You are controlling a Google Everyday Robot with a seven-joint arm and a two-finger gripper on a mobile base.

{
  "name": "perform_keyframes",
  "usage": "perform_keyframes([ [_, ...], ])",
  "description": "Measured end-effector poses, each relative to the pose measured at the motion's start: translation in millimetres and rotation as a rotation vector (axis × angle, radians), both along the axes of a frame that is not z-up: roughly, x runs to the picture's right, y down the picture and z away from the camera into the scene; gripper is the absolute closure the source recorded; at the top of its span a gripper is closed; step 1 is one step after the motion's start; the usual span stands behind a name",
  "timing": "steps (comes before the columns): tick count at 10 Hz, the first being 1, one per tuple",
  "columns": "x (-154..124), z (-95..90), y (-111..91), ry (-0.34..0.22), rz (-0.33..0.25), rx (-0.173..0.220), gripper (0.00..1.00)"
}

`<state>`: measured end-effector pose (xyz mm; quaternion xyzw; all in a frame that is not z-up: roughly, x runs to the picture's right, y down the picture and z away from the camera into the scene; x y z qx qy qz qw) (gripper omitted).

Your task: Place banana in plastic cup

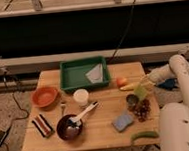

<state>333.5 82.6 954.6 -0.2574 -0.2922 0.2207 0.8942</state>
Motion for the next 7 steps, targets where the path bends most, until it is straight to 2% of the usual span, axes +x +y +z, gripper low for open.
perform_keyframes([
  [3,5.6,-9.4,-10.5,0.010,0.006,0.022,1.00],
  [7,18.5,-31.2,-23.2,0.038,0.019,0.064,1.00],
])
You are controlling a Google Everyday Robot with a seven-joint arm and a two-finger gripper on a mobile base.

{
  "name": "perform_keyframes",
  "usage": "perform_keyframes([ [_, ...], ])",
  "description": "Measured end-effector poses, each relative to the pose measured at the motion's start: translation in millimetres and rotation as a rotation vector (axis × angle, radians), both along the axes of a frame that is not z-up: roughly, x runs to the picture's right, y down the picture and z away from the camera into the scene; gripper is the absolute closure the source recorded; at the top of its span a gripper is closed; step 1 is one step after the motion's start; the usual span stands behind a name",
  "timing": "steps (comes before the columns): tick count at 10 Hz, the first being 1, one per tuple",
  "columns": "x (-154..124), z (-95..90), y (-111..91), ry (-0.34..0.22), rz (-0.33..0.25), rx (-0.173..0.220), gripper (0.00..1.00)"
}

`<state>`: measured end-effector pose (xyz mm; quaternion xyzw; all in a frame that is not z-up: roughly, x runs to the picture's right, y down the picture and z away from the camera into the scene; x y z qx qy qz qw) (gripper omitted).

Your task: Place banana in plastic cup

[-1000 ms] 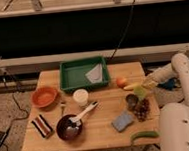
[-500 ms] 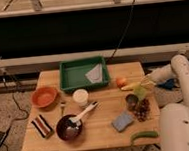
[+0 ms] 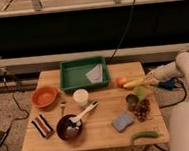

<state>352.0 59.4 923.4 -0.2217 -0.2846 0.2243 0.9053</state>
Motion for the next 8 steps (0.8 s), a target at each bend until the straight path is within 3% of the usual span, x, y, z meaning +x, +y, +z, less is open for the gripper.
perform_keyframes([
  [4,4.5,-25.6,-7.9,0.014,0.002,0.035,1.00],
  [8,10.8,-39.9,-13.1,0.026,0.010,0.056,1.00],
])
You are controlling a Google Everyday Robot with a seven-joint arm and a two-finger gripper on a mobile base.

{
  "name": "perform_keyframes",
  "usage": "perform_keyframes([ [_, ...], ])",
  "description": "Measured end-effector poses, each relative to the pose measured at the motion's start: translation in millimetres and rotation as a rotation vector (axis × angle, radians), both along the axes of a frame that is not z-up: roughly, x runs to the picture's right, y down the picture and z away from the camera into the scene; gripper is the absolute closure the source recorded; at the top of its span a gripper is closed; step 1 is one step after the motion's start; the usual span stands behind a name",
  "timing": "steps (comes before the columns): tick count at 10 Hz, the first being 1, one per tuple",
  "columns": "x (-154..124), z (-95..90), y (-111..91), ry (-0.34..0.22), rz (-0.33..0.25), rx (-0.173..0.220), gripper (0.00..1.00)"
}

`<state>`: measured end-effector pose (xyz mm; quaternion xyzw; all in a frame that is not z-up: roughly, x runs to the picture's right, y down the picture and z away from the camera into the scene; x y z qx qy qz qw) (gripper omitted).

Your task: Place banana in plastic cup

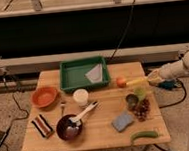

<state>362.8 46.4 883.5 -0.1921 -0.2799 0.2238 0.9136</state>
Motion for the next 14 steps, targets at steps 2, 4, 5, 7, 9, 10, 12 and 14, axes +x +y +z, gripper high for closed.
perform_keyframes([
  [2,0.8,-8.3,-1.9,-0.001,0.005,0.010,1.00],
  [4,8.3,-24.4,-4.1,0.009,0.011,0.023,1.00],
  [5,10.0,-29.9,-4.6,0.011,0.011,0.027,1.00],
  [7,11.4,-44.0,-2.5,0.012,0.005,0.035,1.00],
  [9,10.8,-53.4,1.2,0.020,-0.008,0.037,1.00],
  [10,11.5,-57.6,3.6,0.031,-0.017,0.034,1.00],
  [12,16.1,-64.3,9.6,0.066,-0.035,0.022,1.00],
  [14,23.3,-71.4,15.3,0.110,-0.056,0.010,1.00],
])
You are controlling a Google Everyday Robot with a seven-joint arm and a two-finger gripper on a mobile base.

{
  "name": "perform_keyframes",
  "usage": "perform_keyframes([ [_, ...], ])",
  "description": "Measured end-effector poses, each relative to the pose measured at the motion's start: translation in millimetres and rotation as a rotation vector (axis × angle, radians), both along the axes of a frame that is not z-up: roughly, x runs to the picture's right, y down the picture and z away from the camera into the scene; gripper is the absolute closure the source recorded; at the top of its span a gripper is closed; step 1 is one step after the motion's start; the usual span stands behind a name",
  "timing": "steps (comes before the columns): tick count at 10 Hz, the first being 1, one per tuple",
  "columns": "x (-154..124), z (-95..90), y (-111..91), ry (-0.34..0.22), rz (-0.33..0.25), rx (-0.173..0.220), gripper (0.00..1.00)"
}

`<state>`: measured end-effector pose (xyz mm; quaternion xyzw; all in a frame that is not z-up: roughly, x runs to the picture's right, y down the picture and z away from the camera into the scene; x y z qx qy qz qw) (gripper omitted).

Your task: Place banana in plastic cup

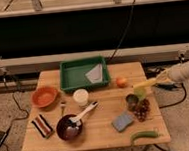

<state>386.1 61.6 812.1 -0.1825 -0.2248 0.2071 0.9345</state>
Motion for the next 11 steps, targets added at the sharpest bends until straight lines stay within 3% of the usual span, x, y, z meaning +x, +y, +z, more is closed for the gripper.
perform_keyframes([
  [6,14.7,-13.0,5.7,0.076,-0.033,-0.014,0.98],
  [7,16.4,-12.9,5.8,0.085,-0.031,-0.012,0.80],
  [11,14.1,-14.9,0.1,0.093,-0.038,0.008,0.40],
])
